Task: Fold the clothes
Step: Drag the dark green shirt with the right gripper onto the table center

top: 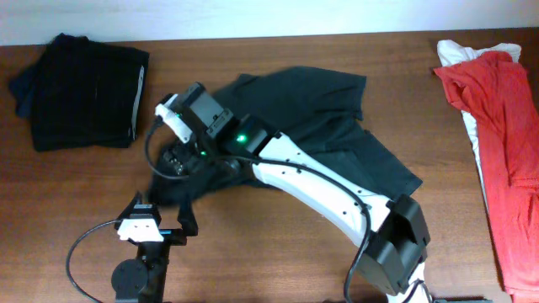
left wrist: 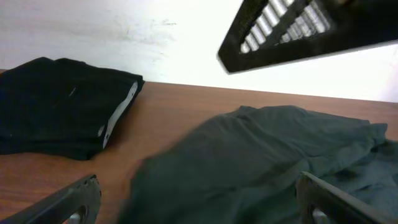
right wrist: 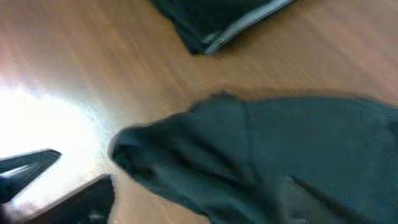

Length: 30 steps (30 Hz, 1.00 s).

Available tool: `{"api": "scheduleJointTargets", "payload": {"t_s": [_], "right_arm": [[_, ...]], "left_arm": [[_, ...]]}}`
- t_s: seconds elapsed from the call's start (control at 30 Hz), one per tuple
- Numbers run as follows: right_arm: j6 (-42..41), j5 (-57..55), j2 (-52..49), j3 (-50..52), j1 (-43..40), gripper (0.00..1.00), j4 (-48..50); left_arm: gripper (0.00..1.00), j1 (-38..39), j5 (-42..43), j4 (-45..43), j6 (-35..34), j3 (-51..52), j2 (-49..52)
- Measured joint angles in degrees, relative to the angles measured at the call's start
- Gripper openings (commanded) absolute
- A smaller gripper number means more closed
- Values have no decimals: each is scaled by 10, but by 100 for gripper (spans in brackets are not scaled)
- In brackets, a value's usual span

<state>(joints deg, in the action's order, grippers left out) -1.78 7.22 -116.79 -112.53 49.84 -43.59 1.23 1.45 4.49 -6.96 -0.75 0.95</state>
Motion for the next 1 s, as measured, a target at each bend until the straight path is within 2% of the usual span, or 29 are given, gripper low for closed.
{"api": "scheduleJointTargets", "payload": {"t_s": [0.17, 0.27, 0.33, 0.43, 0.53, 0.67, 0.83, 1.0], "right_arm": [[-51, -81, 75, -122, -84, 99, -259], [-72, -102, 139, -143, -147, 99, -389], [-127, -150, 143, -145, -184, 99, -449], [-182, -177, 116, -127, -292, 99, -453], [-194, -167, 86, -85, -359, 98, -442], [-163, -144, 34, -2, -379, 83, -369], [-131, -106, -37, 66, -379, 83, -311], [-111, -94, -100, 75, -381, 83, -308]], "left_arm": [[99, 0, 0, 0, 0, 0, 0], [99, 0, 0, 0, 0, 0, 0], [99, 0, 0, 0, 0, 0, 0], [99, 0, 0, 0, 0, 0, 0], [99, 0, 0, 0, 0, 0, 0], [99, 0, 0, 0, 0, 0, 0], [99, 0, 0, 0, 0, 0, 0], [99, 0, 0, 0, 0, 0, 0]]}}
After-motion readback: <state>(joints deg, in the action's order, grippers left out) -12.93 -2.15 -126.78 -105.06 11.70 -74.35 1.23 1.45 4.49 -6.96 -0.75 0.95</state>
